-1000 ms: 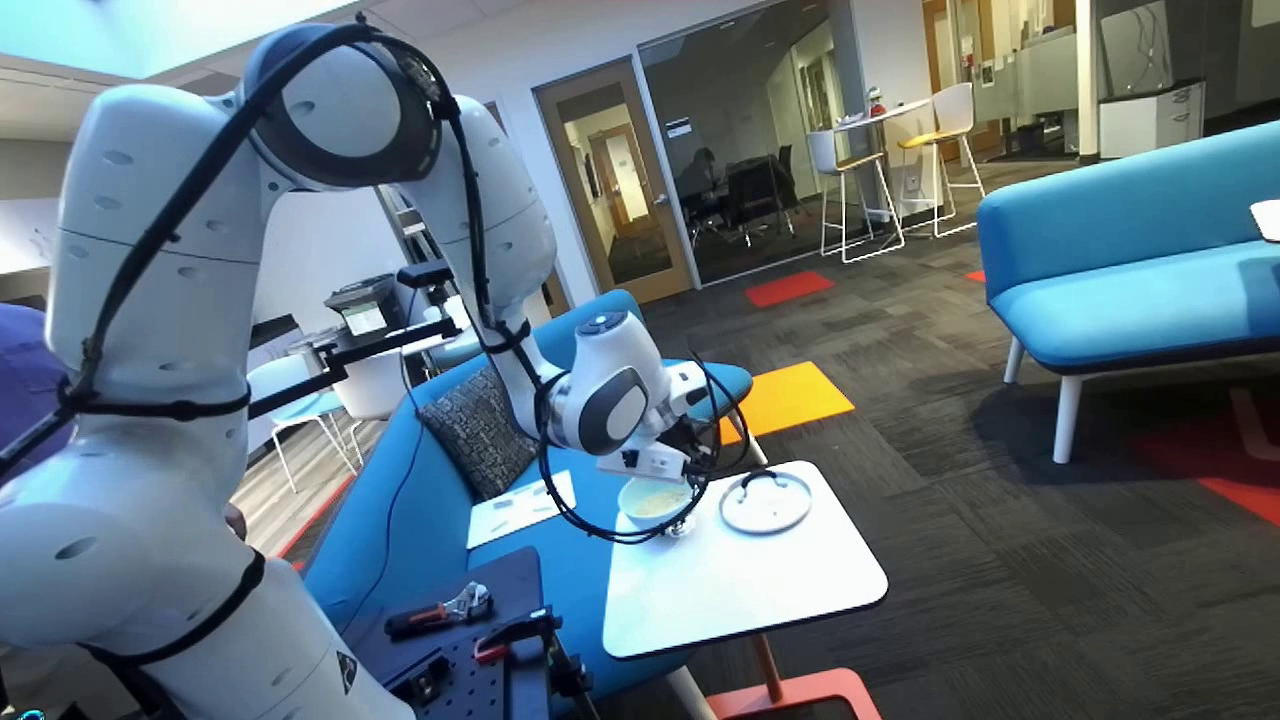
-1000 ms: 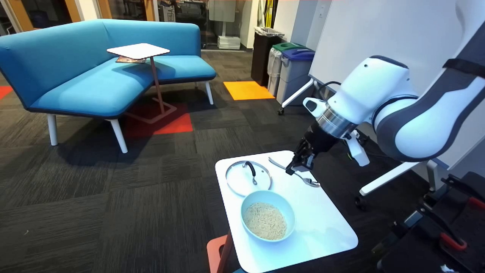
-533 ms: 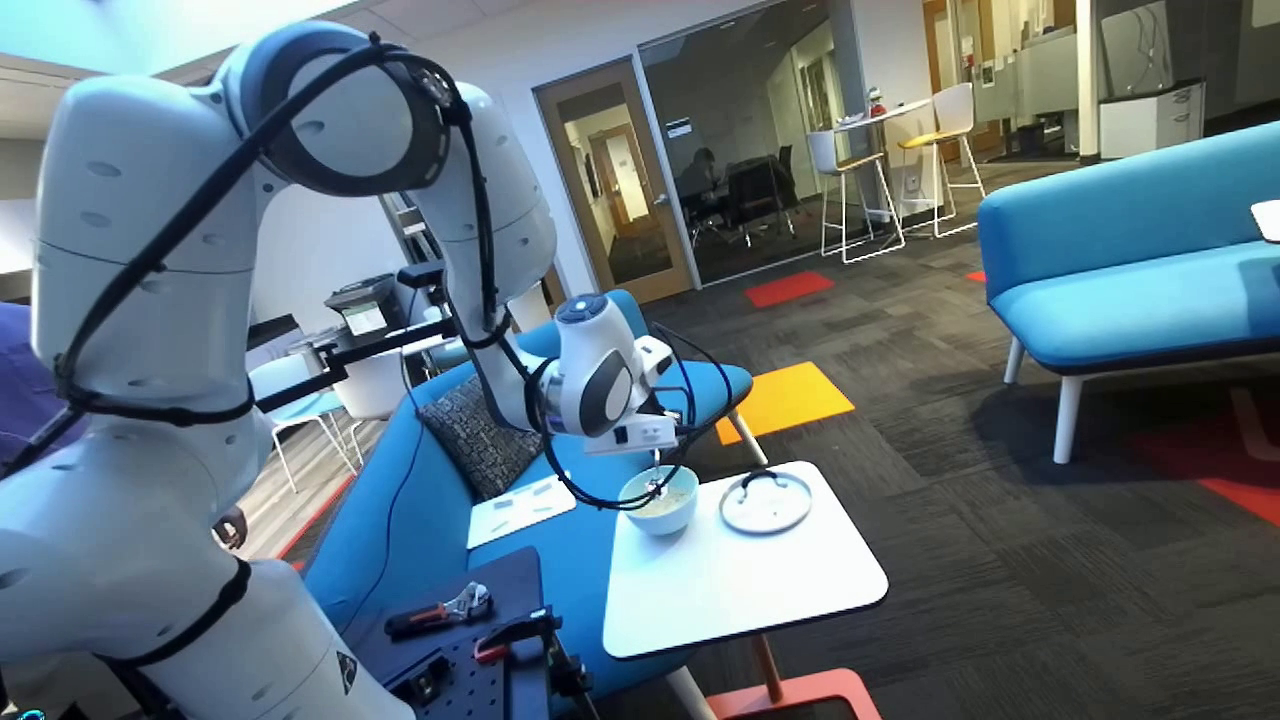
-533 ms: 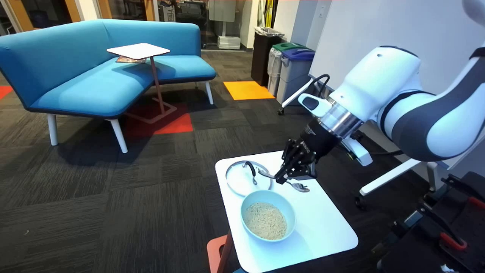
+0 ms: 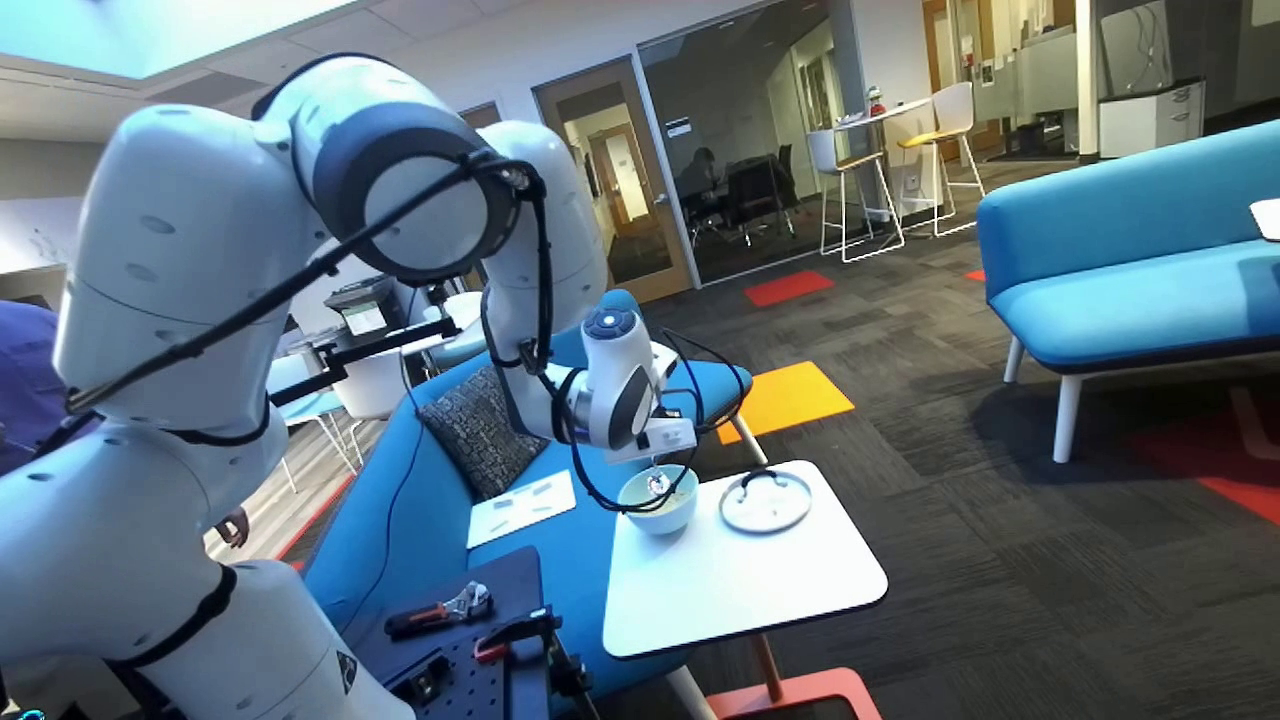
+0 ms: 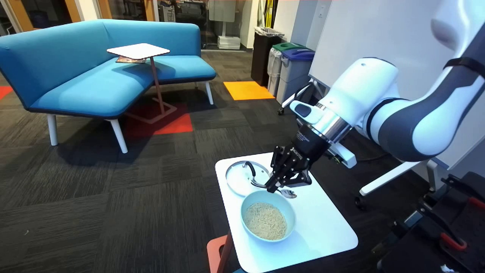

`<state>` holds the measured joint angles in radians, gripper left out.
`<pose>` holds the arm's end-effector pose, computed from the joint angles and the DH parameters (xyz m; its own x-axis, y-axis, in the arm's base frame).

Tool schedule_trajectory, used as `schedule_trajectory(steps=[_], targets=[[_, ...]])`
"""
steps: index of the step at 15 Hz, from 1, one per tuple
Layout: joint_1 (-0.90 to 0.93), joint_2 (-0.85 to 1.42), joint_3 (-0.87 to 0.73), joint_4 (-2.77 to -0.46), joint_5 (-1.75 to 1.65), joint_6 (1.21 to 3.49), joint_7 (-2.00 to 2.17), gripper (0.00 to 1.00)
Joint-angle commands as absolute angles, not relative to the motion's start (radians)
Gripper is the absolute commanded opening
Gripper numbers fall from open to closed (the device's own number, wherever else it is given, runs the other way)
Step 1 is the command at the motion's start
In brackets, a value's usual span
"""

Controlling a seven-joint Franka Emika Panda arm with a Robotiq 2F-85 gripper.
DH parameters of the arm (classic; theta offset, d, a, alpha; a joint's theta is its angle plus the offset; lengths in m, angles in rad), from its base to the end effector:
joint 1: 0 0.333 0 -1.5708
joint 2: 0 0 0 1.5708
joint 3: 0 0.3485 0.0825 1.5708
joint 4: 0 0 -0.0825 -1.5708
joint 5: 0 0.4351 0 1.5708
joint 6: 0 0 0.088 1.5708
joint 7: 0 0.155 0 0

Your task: Pick up the spoon and stir the objects in the bowl

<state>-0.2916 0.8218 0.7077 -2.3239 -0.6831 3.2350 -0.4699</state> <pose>0.4563 0.3330 0.0672 0.2052 0.8073 0.5533 0.9757 -0.2131 -0.0510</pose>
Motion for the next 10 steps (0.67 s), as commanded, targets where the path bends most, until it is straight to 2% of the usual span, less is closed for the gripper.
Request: schedule_trajectory(steps=[1, 10], targets=[[-0.309, 0.925, 0.732, -2.225, -0.696, 3.162, -0.526, 0.02], [-0.311, 1.008, 0.767, -2.13, -0.534, 2.949, -0.604, 0.02]])
